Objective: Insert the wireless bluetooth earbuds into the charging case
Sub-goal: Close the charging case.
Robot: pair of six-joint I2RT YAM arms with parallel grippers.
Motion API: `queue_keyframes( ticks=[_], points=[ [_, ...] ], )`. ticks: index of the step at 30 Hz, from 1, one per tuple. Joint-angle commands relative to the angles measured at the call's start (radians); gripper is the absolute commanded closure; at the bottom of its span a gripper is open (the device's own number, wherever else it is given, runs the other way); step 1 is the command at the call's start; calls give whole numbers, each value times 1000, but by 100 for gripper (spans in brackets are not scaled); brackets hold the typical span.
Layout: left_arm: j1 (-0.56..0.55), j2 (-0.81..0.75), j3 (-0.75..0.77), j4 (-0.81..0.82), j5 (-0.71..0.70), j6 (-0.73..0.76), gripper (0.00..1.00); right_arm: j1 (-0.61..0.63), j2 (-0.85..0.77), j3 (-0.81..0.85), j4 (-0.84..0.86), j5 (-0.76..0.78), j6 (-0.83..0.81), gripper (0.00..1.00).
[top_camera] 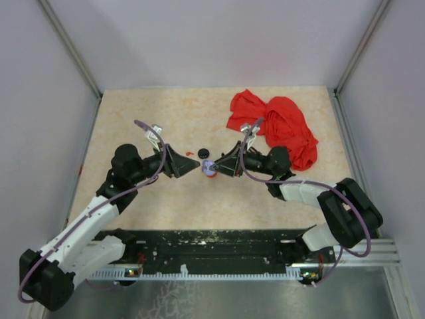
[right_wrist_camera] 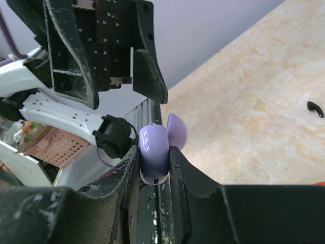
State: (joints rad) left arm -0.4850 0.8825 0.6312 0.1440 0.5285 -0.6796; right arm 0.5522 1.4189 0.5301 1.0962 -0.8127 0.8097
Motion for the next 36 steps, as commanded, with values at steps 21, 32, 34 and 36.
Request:
queue_keyframes(
  ticks=[21,32,34,36],
  points=[
    [-29,205,-25,365,276,-184,23,-1,43,16,326,-51,157,100],
    [-31,129,-12,287,237,-150,36,-1,30,-2,184,-23,61,100],
    [-31,118,-7,262,228,-137,38,-1,17,-1,137,-16,34,100],
    [-31,110,-3,250,222,-131,38,-1,4,0,92,-10,7,100]
  ],
)
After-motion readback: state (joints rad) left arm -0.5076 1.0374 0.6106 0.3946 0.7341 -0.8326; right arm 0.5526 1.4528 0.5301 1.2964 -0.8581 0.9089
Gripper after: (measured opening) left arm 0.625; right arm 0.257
